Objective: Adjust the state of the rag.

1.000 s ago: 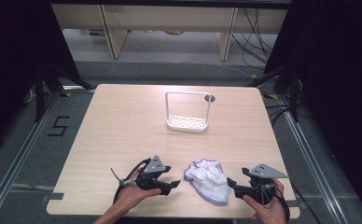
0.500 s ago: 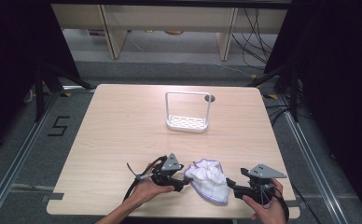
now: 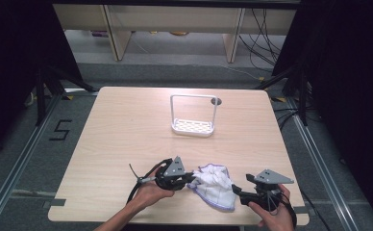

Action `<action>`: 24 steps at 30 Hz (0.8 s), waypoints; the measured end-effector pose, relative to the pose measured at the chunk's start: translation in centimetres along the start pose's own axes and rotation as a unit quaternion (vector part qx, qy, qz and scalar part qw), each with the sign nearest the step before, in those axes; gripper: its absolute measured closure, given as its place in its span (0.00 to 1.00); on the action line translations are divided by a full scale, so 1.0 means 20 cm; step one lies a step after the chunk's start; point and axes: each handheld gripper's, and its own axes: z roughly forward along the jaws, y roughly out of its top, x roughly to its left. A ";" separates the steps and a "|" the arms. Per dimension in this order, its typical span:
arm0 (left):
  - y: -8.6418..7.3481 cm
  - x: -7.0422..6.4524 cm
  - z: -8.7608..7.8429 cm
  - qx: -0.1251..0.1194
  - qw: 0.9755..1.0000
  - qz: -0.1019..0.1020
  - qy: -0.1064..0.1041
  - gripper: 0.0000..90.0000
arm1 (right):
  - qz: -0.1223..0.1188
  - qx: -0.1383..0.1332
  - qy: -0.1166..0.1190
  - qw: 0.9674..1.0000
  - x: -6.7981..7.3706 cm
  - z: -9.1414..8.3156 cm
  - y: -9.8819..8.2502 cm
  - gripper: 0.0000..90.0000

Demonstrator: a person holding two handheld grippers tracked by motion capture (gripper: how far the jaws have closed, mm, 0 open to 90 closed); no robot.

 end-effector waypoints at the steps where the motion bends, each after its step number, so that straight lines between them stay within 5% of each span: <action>1: 0.00 0.00 -0.01 0.000 1.000 -0.005 -0.004 0.93 | -0.001 -0.002 0.002 1.000 0.01 0.00 0.00 0.35; 8: 0.00 0.01 -0.04 0.005 1.000 -0.004 -0.003 0.93 | -0.017 0.015 0.033 0.999 0.07 0.03 0.01 0.42; 13: -0.01 0.01 -0.07 0.001 1.000 -0.005 -0.007 0.93 | -0.056 0.044 0.049 0.996 0.09 0.10 0.01 0.78; 15: 0.00 0.02 -0.10 -0.002 1.000 -0.010 -0.006 0.93 | -0.064 0.029 0.070 0.995 0.09 0.11 0.06 0.92; 20: 0.04 0.06 -0.28 -0.024 1.000 -0.013 0.011 0.93 | -0.092 -0.007 0.078 0.993 0.13 0.05 0.19 0.94; 21: 0.05 0.08 -0.37 -0.035 0.999 -0.024 0.020 0.93 | -0.116 -0.032 0.078 0.990 0.15 0.04 0.27 0.94; 24: 0.04 0.08 -0.44 -0.039 0.998 -0.032 0.024 0.93 | -0.129 -0.041 0.085 0.987 0.19 0.04 0.33 0.94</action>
